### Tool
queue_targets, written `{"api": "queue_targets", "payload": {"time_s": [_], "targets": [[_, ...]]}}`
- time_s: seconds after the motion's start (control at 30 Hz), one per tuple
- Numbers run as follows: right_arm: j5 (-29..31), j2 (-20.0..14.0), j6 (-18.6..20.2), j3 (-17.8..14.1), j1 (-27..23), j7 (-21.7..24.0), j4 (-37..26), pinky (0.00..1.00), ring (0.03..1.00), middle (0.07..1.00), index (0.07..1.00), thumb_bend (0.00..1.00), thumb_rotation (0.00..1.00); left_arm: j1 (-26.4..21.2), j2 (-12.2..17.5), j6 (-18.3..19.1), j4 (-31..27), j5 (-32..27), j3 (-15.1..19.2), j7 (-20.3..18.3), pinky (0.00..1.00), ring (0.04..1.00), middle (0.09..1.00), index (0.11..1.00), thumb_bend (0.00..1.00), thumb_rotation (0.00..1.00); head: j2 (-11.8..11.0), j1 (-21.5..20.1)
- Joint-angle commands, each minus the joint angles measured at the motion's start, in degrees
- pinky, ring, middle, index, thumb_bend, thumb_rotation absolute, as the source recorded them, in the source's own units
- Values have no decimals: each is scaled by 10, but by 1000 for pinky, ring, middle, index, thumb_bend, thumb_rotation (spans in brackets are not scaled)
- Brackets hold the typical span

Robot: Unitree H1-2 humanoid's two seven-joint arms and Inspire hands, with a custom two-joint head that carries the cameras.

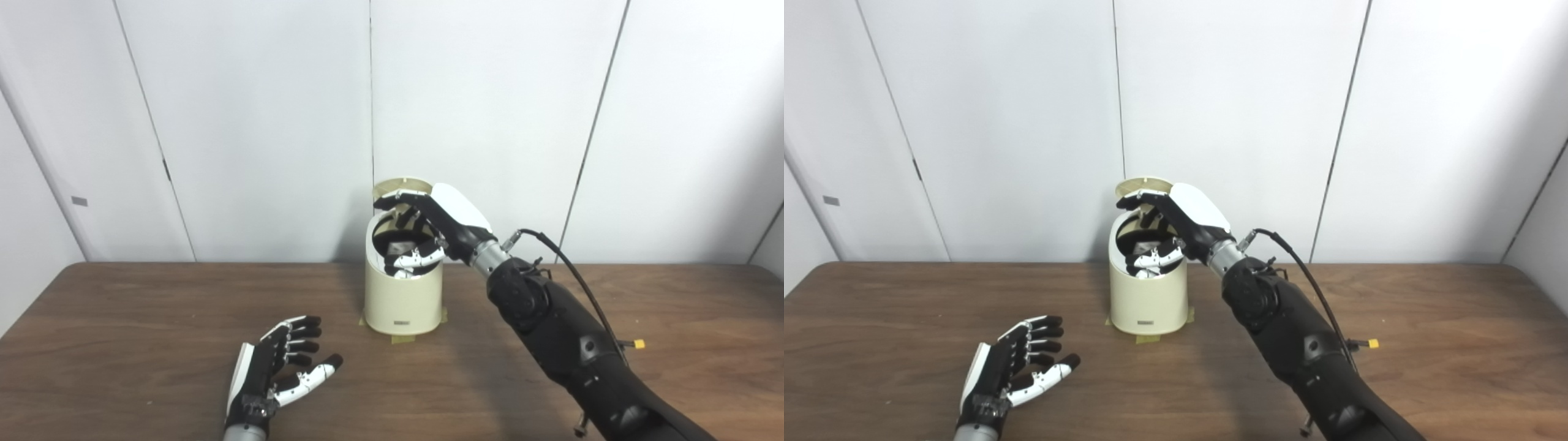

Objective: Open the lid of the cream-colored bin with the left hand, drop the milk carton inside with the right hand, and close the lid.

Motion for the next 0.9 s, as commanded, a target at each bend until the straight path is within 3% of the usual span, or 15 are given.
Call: {"api": "queue_targets", "payload": {"time_s": [0.0, 0.17, 0.47, 0.7, 0.87], "targets": [[4, -20, 1, -17, -10, -6, -26, 609, 732, 781, 745, 917, 166, -7, 3, -2, -10, 1, 0, -3, 593, 653, 710, 717, 692, 134, 0, 0], [14, -18, -24, -37, 4, -22, -52, 572, 667, 722, 710, 929, 156, -7, 3, -3, -9, -3, 1, -5, 603, 664, 717, 717, 691, 136, 0, 0], [47, -7, -105, -106, 52, -92, -132, 386, 511, 607, 613, 873, 52, -9, 6, -8, 0, -1, 1, -4, 583, 655, 716, 721, 692, 143, 0, -2], [215, -5, -121, -167, 115, -31, -169, 263, 367, 581, 606, 841, 63, -7, 7, -8, 0, -7, 2, -7, 570, 661, 725, 721, 687, 127, 0, -2], [319, -8, -60, -201, 193, 28, -208, 338, 420, 631, 660, 815, 122, -8, 12, -15, 1, -10, 2, -10, 563, 657, 727, 723, 684, 123, -1, -2]]}}
